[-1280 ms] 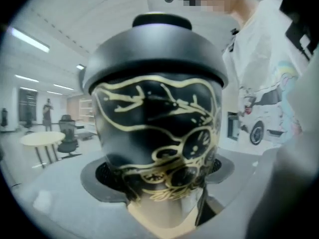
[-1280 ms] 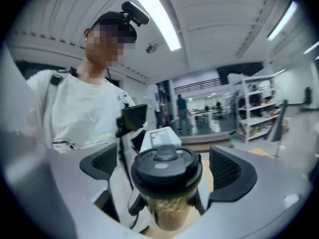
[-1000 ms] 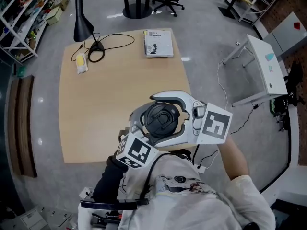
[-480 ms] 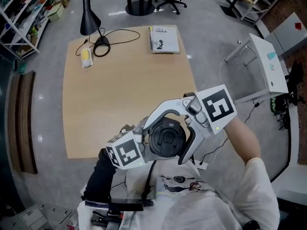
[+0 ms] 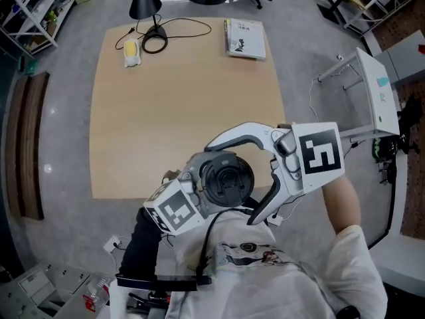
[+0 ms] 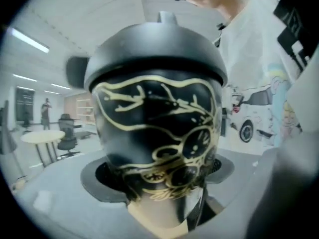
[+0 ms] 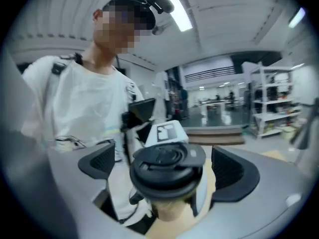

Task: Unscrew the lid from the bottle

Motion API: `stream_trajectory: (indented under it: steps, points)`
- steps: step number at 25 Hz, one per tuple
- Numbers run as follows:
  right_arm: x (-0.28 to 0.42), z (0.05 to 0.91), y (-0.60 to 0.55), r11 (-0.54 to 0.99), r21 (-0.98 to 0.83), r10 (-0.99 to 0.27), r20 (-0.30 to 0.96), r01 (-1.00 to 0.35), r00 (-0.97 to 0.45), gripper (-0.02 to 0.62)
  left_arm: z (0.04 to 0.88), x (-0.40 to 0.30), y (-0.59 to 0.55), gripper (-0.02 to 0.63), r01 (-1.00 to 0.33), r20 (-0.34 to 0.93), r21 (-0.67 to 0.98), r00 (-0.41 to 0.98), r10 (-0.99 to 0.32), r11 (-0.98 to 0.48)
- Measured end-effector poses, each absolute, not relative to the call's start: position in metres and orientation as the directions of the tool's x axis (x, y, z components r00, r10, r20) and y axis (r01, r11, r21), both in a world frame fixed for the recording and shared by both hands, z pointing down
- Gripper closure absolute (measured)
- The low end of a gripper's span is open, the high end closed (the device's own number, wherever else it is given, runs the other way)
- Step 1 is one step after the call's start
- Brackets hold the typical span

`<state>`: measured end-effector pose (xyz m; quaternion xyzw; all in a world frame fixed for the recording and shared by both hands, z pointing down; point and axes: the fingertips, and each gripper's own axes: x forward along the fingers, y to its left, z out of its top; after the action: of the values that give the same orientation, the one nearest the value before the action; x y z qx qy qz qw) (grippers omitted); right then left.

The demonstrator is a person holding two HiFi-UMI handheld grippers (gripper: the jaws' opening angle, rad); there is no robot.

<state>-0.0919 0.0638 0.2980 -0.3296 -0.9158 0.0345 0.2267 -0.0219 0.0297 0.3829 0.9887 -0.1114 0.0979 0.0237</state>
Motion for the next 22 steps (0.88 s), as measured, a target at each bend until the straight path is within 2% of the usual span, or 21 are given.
stream_trajectory:
  steps: [1,3,5,7,8,10,14,17,20,22]
  points:
    - [-0.097,0.303,0.049,0.869,-0.153,0.488,0.417,0.47,-0.767,0.006,0.386,-0.033,0.017,0.189,-0.328,0.215,0.013,0.923,-0.318,-0.945]
    - [-0.113,0.307,0.027,0.969,-0.041,0.24,0.374,0.243,-0.896,0.006,0.393,-0.056,-0.007,0.189,-0.505,0.251,-0.016,0.834,-0.492,-0.863]
    - [-0.134,0.31,0.019,0.993,0.008,0.113,0.308,0.121,-0.945,0.013,0.401,-0.071,-0.02,0.189,-0.606,0.283,-0.049,0.754,-0.593,-0.794]
    - [-0.149,0.316,0.021,0.991,0.024,0.119,0.29,0.132,-0.95,0.092,0.406,-0.073,-0.021,0.189,-0.626,0.295,-0.051,0.735,-0.611,-0.778]
    - [-0.152,0.318,0.026,0.985,0.027,0.156,0.292,0.171,-0.944,0.109,0.407,-0.072,-0.017,0.189,-0.614,0.291,-0.042,0.747,-0.597,-0.788]
    - [-0.15,0.32,0.039,0.961,0.032,0.253,0.311,0.276,-0.916,0.109,0.405,-0.067,-0.006,0.189,-0.554,0.279,-0.032,0.794,-0.54,-0.832]
    - [-0.137,0.31,0.068,0.846,0.034,0.493,0.329,0.531,-0.806,0.109,0.396,-0.054,0.024,0.189,-0.355,0.246,-0.02,0.904,-0.349,-0.935]
    - [-0.135,0.288,0.071,0.799,-0.034,0.588,0.253,0.6,-0.768,0.109,0.395,-0.049,0.041,0.189,-0.255,0.238,-0.01,0.939,-0.25,-0.967]
    - [-0.142,0.262,0.046,0.867,-0.041,0.496,0.159,0.497,-0.853,0.109,0.393,-0.055,0.034,0.189,-0.31,0.198,0.025,0.934,-0.299,-0.951]
    - [-0.142,0.252,0.013,0.952,0.018,0.301,0.116,0.305,-0.946,0.109,0.39,-0.075,0.009,0.189,-0.459,0.159,0.061,0.881,-0.446,-0.886]
